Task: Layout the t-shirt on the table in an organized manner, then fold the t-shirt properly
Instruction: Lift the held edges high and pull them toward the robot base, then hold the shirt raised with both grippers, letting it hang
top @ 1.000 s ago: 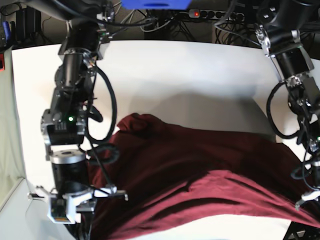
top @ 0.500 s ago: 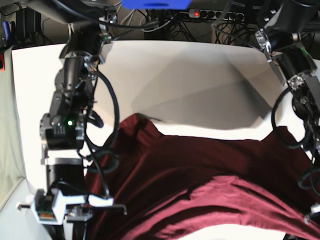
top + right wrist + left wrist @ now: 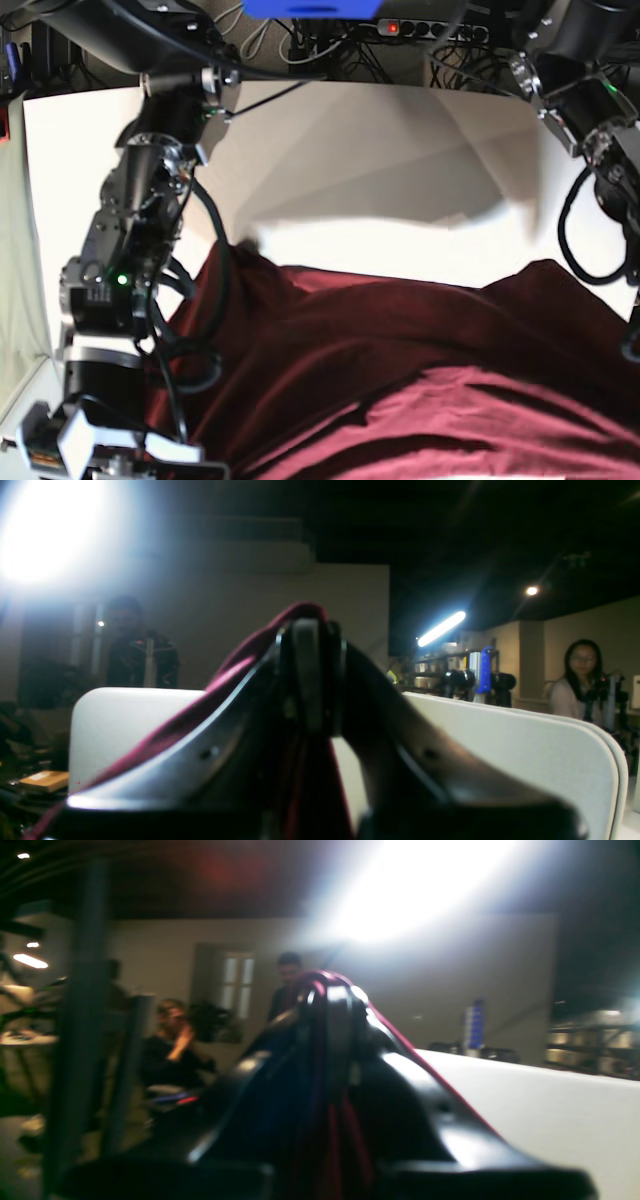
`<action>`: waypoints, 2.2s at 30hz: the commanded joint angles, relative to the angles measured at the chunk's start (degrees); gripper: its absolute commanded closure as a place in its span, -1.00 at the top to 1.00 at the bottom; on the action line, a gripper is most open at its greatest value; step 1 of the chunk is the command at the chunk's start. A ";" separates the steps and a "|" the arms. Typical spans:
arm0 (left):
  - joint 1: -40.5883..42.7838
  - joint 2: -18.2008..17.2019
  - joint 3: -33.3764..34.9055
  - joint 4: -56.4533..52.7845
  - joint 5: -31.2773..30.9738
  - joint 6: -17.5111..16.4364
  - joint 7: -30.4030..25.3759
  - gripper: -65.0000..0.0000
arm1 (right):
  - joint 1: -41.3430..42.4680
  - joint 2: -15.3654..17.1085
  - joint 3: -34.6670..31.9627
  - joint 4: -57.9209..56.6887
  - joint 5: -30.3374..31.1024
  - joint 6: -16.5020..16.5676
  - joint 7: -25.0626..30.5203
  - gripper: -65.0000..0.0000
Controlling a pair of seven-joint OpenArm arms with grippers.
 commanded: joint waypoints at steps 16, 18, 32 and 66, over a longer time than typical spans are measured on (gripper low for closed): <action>5.09 2.23 0.47 -8.61 0.20 -0.40 -2.01 -0.99 | -12.12 0.32 1.18 0.04 0.27 -0.30 1.76 -1.00; 4.56 2.23 1.43 -11.16 0.20 -0.40 -2.01 -0.99 | -12.65 0.58 1.27 -1.19 0.27 -0.30 1.76 -1.00; -6.61 2.05 8.20 -32.52 0.29 -0.23 -1.92 -0.99 | -4.82 5.85 3.82 -21.76 0.27 -0.12 1.49 -1.00; -19.71 1.79 10.49 -18.28 0.20 -0.14 -1.83 -0.99 | 13.64 6.91 3.91 -13.41 0.18 -0.21 1.41 -1.00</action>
